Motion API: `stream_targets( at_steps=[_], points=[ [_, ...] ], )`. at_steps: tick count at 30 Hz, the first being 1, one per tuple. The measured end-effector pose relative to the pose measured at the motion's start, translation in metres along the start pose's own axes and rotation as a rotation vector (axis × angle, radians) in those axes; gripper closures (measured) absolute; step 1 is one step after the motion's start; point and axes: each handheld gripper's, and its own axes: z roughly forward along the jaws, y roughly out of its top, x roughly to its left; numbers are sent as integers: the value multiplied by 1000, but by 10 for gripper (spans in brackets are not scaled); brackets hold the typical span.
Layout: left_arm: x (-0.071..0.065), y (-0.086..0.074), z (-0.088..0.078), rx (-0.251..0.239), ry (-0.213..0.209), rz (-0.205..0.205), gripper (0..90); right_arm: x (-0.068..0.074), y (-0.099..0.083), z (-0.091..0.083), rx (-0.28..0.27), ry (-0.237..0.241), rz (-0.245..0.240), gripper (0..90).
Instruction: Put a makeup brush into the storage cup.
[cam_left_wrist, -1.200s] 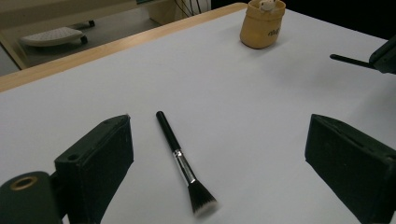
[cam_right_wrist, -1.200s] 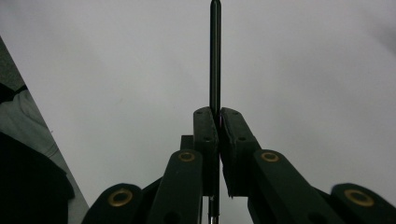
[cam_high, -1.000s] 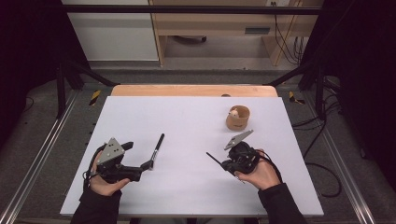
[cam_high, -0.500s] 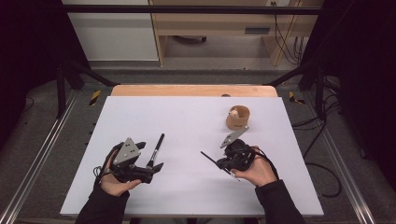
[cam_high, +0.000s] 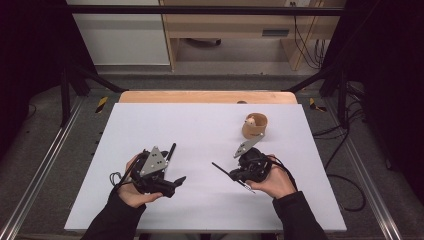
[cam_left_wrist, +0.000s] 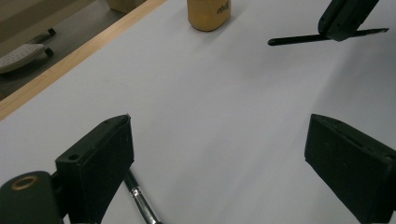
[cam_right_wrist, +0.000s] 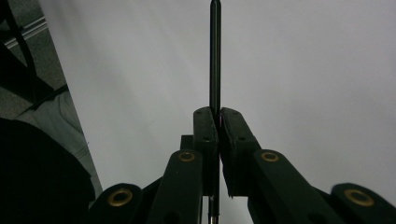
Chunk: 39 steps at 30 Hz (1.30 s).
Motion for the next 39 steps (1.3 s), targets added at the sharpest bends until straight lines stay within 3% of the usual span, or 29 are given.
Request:
stream_targets(
  at_steps=[13, 18, 29, 33, 39],
  points=[
    [-14, 15, 10, 41, -16, 93, 83, 3, 2, 0, 3, -1, -7, 858],
    [-19, 16, 14, 53, -21, 110, 84, 3, 2, 2, 7, 4, -17, 858],
    [-30, 16, 25, 108, -29, 190, 90, 7, 4, 7, 28, 23, -37, 858],
    [-36, 17, 29, 134, -32, 245, 93, 8, 4, 9, 38, 27, -41, 858],
    [-39, 19, 30, 126, -37, 271, 108, 11, 5, 14, 40, 41, -49, 858]
  ],
)
